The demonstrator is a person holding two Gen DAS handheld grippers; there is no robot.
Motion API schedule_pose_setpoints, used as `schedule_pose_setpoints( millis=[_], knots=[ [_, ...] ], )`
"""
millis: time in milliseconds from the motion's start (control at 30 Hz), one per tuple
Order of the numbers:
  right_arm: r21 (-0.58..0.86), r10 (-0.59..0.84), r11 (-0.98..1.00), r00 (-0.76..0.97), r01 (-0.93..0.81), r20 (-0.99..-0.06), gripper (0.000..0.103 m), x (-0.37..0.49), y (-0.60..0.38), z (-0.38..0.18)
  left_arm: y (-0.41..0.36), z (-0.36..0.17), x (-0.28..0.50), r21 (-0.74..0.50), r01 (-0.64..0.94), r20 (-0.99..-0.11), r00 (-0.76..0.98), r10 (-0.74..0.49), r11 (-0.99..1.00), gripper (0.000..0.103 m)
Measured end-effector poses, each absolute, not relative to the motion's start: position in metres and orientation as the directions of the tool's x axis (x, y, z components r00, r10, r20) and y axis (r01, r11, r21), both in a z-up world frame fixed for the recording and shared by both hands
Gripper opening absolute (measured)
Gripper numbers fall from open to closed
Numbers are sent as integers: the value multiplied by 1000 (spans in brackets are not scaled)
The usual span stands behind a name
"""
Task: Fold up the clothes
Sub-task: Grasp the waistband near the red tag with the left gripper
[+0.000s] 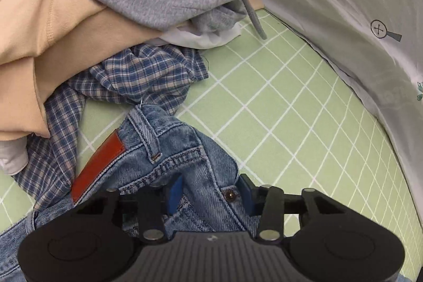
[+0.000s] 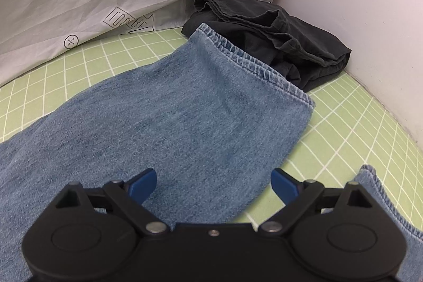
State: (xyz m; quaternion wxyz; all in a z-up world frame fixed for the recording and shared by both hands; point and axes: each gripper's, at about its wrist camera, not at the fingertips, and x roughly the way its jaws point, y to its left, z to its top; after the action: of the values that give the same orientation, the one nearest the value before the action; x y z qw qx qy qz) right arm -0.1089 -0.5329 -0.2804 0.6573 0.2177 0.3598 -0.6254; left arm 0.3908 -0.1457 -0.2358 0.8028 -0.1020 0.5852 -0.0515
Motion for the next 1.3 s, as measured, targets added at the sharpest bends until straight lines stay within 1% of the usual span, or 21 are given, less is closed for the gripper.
schedule_pose_setpoints(
  millis=[33,100,200,300,367,467,533,567,600,633,667,700,767,867,933,1033,1067,1100,1167,1233,1300],
  knots=[
    [-165,-667,127,-39,978,-744,94,-109,-534,-281,-142,-235,391,-238,-53,-923,324,-209,970,33],
    [-169,-671,129,-40,977,-740,94,-110,-536,-280,-131,-232,394,-272,-99,-905,365,-220,957,30],
    [-153,-676,124,-29,981,-736,94,-115,-539,-277,-118,-226,407,-296,-164,-885,418,-206,941,28],
    [-151,-677,126,-26,981,-735,93,-120,-543,-276,-114,-223,424,-277,-175,-883,435,-178,945,27],
    [-165,-673,123,-40,979,-738,92,-122,-546,-280,-116,-225,431,-259,-151,-896,406,-179,954,28],
    [-162,-662,90,-62,983,-747,92,-129,-552,-286,-130,-221,425,-196,-47,-898,411,-159,980,36],
    [-145,-656,68,-65,987,-752,89,-134,-555,-289,-136,-218,416,-174,27,-893,417,-169,984,45],
    [-122,-658,70,-46,990,-752,84,-136,-555,-290,-137,-216,411,-180,54,-890,416,-186,982,48],
    [-98,-659,74,-25,992,-752,77,-138,-556,-290,-136,-213,406,-190,76,-884,419,-205,979,56],
    [-62,-659,88,11,994,-752,61,-140,-558,-289,-135,-210,401,-202,95,-877,425,-223,975,60],
    [-62,-659,90,13,994,-752,48,-140,-559,-288,-134,-206,394,-213,120,-868,432,-245,970,61],
    [-64,-660,92,13,994,-751,28,-139,-561,-287,-133,-201,388,-223,145,-859,439,-265,964,62],
    [-115,-668,91,-26,989,-743,3,-140,-566,-288,-128,-190,377,-244,189,-839,450,-305,951,65],
    [-127,-682,90,-32,988,-731,3,-146,-574,-288,-119,-176,360,-279,250,-806,464,-368,927,69],
    [-138,-688,91,-37,986,-724,3,-149,-580,-289,-110,-168,347,-289,273,-789,476,-390,918,75],
    [-200,-685,55,-109,978,-721,4,-145,-585,-288,-96,-164,327,-244,283,-796,488,-358,928,77],
    [-221,-683,43,-133,974,-719,16,-144,-587,-288,-91,-166,320,-214,286,-808,486,-333,934,77],
    [-242,-681,30,-157,970,-715,41,-143,-588,-288,-87,-170,313,-184,285,-822,480,-306,941,77],
    [-249,-700,18,-166,968,-695,70,-141,-577,-282,-77,-179,299,-135,275,-847,466,-255,952,77],
    [-225,-713,33,-135,974,-688,72,-142,-561,-276,-60,-190,283,-118,241,-868,446,-218,963,77],
    [-194,-708,61,-95,979,-699,78,-140,-541,-271,-42,-200,267,-103,203,-887,423,-183,974,77]
  ],
)
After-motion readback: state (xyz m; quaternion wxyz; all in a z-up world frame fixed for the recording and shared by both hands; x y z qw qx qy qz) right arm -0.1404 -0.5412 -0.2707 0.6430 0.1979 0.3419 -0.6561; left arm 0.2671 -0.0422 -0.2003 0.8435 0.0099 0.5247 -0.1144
